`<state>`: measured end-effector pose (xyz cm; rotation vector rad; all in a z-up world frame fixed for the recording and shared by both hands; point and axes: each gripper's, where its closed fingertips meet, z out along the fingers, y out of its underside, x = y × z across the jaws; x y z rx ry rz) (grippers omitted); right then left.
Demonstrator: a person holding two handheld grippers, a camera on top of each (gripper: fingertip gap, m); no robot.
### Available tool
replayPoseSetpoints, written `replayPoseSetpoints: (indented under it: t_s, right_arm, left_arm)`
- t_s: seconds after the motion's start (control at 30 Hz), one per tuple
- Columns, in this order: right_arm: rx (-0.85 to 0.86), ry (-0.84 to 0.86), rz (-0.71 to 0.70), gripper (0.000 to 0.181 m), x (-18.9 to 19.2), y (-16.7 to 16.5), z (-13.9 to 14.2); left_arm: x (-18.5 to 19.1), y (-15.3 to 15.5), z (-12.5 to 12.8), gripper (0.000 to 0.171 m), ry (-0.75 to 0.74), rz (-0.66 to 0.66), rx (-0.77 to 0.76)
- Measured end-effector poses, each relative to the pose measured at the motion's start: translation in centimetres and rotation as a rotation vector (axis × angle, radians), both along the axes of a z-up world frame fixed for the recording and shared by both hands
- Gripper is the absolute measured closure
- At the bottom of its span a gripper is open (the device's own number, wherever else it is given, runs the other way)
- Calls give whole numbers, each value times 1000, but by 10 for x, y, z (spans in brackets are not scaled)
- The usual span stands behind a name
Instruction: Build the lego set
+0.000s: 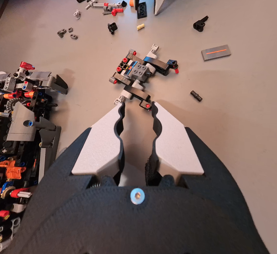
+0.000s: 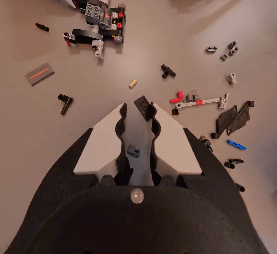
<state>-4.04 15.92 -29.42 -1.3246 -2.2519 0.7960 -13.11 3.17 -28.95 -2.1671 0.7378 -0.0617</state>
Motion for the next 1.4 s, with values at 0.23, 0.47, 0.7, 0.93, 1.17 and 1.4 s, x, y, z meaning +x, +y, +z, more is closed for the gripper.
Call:
replayPoseSetpoints:
  t_s: [0.23,0.47,0.7,0.93,1.17,1.4]
  right_arm:
    - [-69,-30,-5,162,2,-3,-1]
    - [-85,-18,-34,166,5,-4,-1]
    - [-96,-15,-49,166,7,-5,-1]
    - [-98,-14,-58,168,7,-6,1]
    - [-99,-19,-58,168,9,-9,1]
    - [-99,-14,-57,168,11,-12,2]
  left_arm:
    - [0,0,-1,138,4,2,-5]
    - [-1,1,-1,137,7,4,-3]
    - [-3,3,2,136,16,16,25]
    - [-2,2,2,137,15,11,26]
    - [-2,2,1,138,19,7,23]
    - [-1,2,1,139,22,4,22]
